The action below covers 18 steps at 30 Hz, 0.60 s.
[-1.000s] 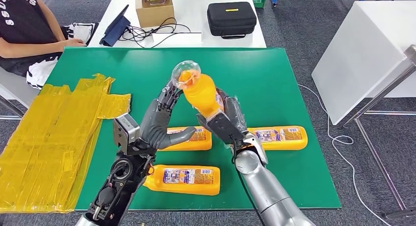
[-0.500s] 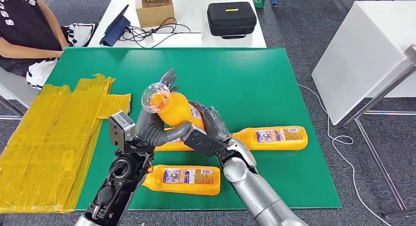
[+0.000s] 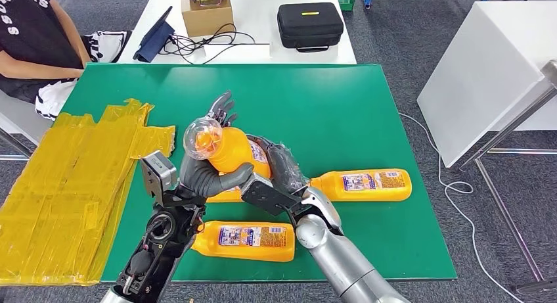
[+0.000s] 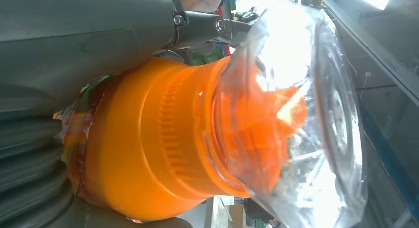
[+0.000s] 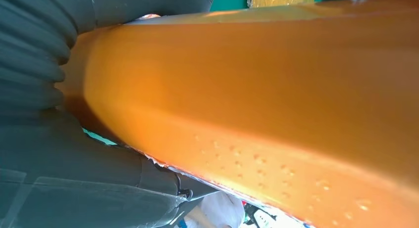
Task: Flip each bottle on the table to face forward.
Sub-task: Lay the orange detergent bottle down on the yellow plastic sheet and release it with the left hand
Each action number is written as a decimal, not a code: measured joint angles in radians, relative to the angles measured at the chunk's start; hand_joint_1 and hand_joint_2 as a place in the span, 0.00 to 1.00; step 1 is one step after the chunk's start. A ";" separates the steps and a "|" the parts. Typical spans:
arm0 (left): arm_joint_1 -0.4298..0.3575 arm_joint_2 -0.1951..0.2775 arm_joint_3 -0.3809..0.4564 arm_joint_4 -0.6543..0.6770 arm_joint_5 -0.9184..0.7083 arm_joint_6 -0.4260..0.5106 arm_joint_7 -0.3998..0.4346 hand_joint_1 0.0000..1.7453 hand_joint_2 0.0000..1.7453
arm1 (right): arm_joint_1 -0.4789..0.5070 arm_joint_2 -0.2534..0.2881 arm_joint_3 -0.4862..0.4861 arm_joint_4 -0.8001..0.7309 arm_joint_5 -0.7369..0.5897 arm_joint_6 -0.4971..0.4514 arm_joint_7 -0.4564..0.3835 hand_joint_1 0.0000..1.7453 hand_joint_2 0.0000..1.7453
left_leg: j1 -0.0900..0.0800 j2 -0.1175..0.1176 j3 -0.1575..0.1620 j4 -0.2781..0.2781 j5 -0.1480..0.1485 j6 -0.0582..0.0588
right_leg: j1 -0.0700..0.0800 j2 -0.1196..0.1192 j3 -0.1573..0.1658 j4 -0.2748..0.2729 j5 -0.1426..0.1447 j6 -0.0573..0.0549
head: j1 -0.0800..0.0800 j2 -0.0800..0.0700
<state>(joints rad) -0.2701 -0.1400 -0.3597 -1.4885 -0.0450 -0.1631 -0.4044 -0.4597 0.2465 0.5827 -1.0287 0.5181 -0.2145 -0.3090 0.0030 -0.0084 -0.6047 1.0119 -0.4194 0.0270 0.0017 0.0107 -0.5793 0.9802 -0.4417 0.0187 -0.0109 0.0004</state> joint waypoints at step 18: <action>-0.033 0.000 -0.006 0.010 0.004 -0.001 0.000 0.00 1.00 | -0.014 0.002 0.011 -0.018 0.002 -0.045 0.000 1.00 1.00 | 0.000 0.000 0.000 0.000 0.000 0.000 | 0.000 0.000 0.000 0.000 0.000 0.000 | 0.000 0.000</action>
<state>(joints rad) -0.3035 -0.1404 -0.3662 -1.4786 -0.0411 -0.1644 -0.4042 -0.4733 0.2481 0.5934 -1.0467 0.5199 -0.2591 -0.3088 0.0030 -0.0086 -0.6049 1.0119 -0.4193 0.0269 0.0016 0.0106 -0.5790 0.9803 -0.4417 0.0187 -0.0108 0.0004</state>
